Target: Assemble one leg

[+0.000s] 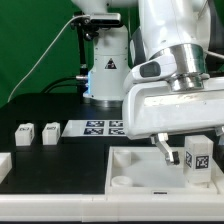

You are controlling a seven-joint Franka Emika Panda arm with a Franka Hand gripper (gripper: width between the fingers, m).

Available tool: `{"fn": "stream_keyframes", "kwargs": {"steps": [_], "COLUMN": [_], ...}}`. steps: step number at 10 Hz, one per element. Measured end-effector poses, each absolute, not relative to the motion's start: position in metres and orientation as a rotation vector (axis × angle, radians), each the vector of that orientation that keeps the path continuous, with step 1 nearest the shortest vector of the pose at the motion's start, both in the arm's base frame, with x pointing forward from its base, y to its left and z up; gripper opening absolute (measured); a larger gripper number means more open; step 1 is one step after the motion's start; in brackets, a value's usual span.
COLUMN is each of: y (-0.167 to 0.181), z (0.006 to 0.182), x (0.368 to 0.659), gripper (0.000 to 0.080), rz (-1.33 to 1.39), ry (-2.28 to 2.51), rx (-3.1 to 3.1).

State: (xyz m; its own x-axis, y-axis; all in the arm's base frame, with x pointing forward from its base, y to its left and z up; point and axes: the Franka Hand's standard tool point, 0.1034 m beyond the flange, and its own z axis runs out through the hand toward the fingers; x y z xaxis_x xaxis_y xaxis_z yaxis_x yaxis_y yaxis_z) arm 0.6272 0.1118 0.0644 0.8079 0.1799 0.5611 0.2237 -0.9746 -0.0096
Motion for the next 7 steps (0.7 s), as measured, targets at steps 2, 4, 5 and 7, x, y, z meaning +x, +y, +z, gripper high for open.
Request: {"fn": "stream_keyframes", "kwargs": {"steps": [2, 4, 5, 7], "y": [0.112, 0.112, 0.114, 0.118], "z": [0.063, 0.064, 0.068, 0.067], "x": [0.626, 0.617, 0.617, 0.609], "gripper": [0.0649, 0.0649, 0.0649, 0.0649], "rz": [-0.839, -0.562, -0.421, -0.152], "ry": [-0.325, -0.252, -0.231, -0.217], "rx": [-2.929, -2.981, -2.998, -3.016]}}
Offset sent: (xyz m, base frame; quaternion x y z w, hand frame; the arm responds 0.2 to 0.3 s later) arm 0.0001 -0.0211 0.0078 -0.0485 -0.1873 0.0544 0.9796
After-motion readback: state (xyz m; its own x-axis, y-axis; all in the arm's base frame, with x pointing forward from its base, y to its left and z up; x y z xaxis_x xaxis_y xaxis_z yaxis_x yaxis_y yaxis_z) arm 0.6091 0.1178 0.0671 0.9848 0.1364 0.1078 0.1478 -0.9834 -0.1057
